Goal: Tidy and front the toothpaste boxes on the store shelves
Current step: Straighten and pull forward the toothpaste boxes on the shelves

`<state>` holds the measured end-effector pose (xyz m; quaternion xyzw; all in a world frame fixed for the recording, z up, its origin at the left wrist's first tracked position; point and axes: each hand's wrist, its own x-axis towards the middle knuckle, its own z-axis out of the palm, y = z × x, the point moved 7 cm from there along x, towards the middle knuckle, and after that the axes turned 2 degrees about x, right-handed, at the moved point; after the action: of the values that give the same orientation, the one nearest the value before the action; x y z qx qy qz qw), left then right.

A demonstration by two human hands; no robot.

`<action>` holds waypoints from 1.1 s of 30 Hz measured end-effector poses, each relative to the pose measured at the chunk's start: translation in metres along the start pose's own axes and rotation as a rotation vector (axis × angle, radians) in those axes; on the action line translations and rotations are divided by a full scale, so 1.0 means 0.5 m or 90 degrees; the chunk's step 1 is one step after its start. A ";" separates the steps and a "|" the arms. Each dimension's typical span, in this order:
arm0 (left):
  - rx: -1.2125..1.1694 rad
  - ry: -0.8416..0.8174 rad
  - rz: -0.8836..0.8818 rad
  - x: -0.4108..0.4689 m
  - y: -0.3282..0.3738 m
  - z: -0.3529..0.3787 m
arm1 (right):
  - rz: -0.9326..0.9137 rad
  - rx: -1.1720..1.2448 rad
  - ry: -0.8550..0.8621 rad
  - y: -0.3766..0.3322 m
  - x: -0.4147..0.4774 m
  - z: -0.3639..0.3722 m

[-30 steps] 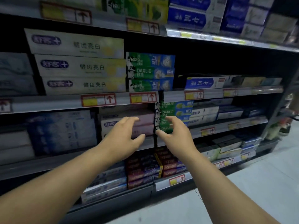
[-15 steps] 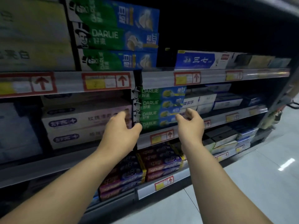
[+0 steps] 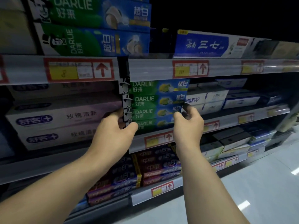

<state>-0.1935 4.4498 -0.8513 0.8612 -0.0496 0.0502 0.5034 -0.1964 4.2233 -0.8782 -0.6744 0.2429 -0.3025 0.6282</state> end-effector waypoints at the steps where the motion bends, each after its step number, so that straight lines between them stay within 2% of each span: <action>1: -0.011 0.002 0.001 0.000 0.000 0.001 | -0.002 0.003 0.000 0.000 0.002 0.002; 9: -0.015 0.040 0.003 0.011 -0.014 -0.009 | 0.000 0.041 0.006 -0.001 0.007 0.014; 23: -0.073 -0.009 0.028 -0.001 -0.011 0.008 | 0.010 0.038 -0.011 0.009 0.008 0.018; 29: -0.057 -0.022 0.017 -0.011 -0.025 0.025 | 0.064 -0.017 0.056 0.052 0.002 -0.003; 33: -0.044 -0.028 0.019 -0.009 -0.032 0.025 | 0.071 -0.031 0.025 0.059 0.002 0.010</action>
<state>-0.1952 4.4467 -0.8719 0.8433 -0.0752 0.0368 0.5309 -0.1906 4.2234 -0.9074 -0.6688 0.2997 -0.2746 0.6224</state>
